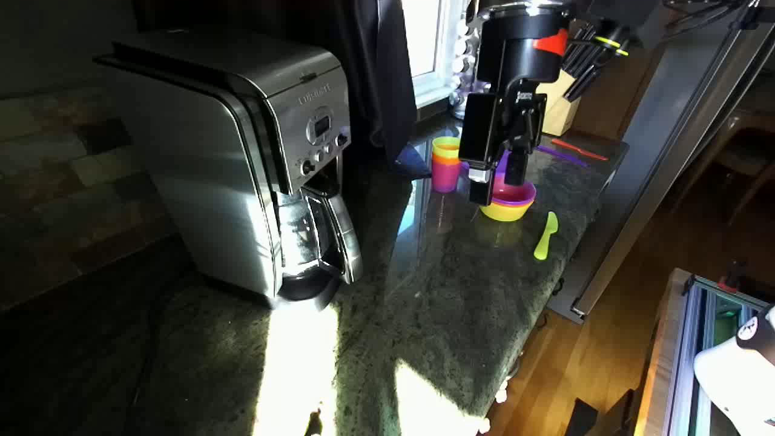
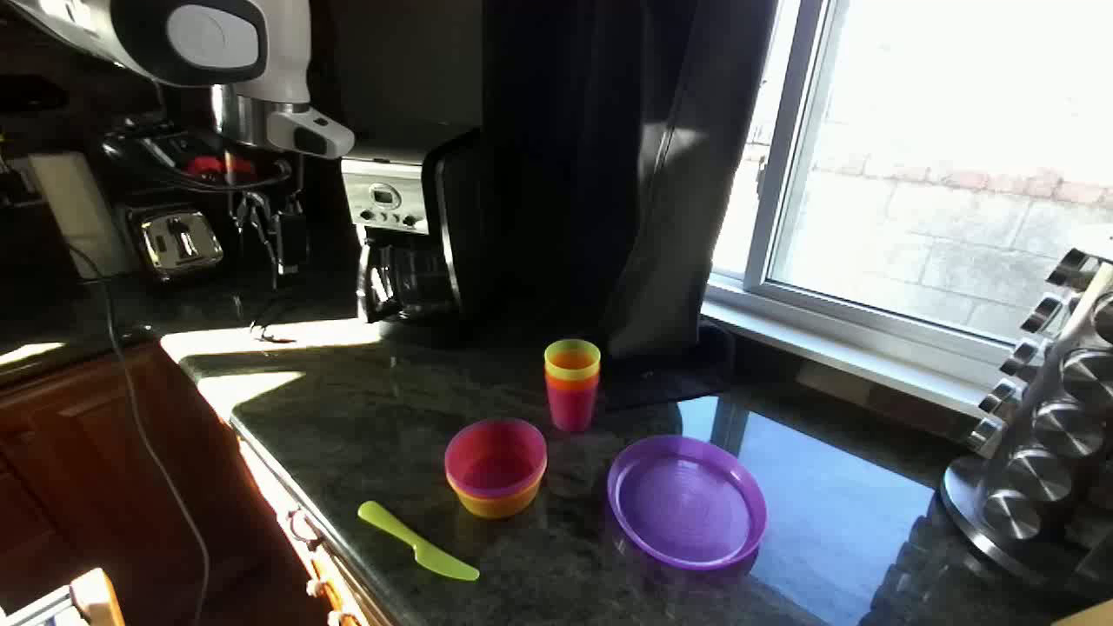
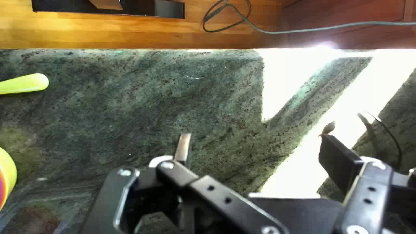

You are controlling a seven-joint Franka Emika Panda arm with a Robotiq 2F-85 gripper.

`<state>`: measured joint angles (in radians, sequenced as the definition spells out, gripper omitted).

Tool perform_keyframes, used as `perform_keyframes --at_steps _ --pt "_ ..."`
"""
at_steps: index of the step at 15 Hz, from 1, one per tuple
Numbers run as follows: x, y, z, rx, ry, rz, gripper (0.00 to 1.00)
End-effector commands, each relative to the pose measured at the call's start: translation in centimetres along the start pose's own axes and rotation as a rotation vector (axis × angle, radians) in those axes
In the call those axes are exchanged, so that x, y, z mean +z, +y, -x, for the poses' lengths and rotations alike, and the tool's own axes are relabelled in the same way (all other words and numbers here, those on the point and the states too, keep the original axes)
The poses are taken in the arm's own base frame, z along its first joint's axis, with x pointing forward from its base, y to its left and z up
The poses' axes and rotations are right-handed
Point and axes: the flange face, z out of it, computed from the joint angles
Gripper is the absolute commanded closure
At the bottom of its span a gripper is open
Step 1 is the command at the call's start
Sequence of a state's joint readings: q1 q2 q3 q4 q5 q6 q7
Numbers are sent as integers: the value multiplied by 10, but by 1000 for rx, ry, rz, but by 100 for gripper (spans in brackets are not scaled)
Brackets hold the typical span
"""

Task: Unstack the stacked bowls

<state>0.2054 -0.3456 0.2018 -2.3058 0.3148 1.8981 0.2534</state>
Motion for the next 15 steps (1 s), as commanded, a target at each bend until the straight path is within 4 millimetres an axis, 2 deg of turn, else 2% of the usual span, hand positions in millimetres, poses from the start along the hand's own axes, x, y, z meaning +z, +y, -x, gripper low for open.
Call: perform_keyframes --at_steps 1,4,6,14,15 --pt "0 0 0 0 -1 0 0" --pt "0 0 0 0 -1 0 0" --pt "-3 23 3 70 20 3 0" --pt "-22 162 14 292 192 -14 0" --pt "-24 140 0 268 136 -21 0"
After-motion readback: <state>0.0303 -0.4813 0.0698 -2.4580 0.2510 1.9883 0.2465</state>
